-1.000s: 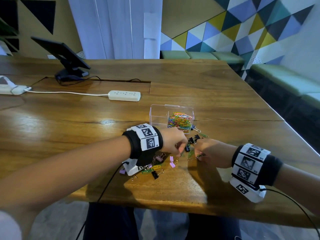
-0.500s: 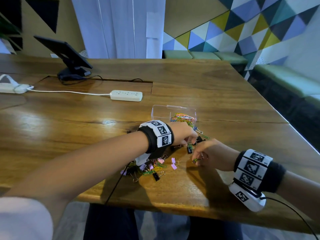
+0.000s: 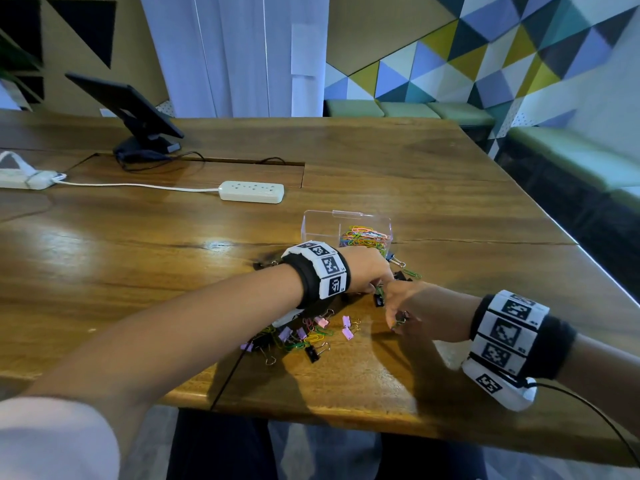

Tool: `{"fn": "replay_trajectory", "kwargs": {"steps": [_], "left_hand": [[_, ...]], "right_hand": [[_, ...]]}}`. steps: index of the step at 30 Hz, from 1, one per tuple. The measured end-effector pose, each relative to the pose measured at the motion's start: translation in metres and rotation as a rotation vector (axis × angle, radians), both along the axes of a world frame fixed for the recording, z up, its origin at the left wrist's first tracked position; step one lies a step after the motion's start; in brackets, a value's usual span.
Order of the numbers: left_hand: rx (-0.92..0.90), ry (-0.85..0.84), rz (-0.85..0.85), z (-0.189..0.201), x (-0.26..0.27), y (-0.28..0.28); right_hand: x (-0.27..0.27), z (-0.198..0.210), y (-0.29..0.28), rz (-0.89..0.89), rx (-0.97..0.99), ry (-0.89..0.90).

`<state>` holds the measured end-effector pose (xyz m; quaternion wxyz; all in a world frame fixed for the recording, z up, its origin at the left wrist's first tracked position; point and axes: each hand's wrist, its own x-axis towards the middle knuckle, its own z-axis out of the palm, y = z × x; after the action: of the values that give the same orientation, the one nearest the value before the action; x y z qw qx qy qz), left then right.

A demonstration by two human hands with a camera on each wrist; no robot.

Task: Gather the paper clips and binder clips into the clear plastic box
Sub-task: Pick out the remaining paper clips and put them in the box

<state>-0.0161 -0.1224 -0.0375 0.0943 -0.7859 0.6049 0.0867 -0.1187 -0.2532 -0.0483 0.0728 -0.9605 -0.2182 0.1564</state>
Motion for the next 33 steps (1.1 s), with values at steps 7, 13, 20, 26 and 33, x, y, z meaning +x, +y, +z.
{"fn": "replay_trajectory", "kwargs": {"steps": [7, 13, 20, 26, 33], "left_hand": [[-0.064, 0.159, 0.163, -0.007, 0.007, 0.005], [-0.027, 0.201, 0.216, -0.006, 0.006, 0.01], [-0.025, 0.193, 0.224, -0.006, 0.003, 0.01], [-0.118, 0.189, 0.21, -0.006, 0.0, 0.023], [-0.467, 0.218, 0.346, 0.031, 0.016, 0.041]], "right_hand": [[0.007, 0.003, -0.013, 0.093, 0.298, -0.069], [0.011, 0.007, -0.012, 0.075, 0.112, -0.059], [0.017, 0.012, -0.001, -0.026, -0.022, 0.028], [0.011, 0.011, 0.003, -0.105, -0.003, 0.07], [0.015, 0.021, 0.008, -0.118, -0.019, 0.081]]}}
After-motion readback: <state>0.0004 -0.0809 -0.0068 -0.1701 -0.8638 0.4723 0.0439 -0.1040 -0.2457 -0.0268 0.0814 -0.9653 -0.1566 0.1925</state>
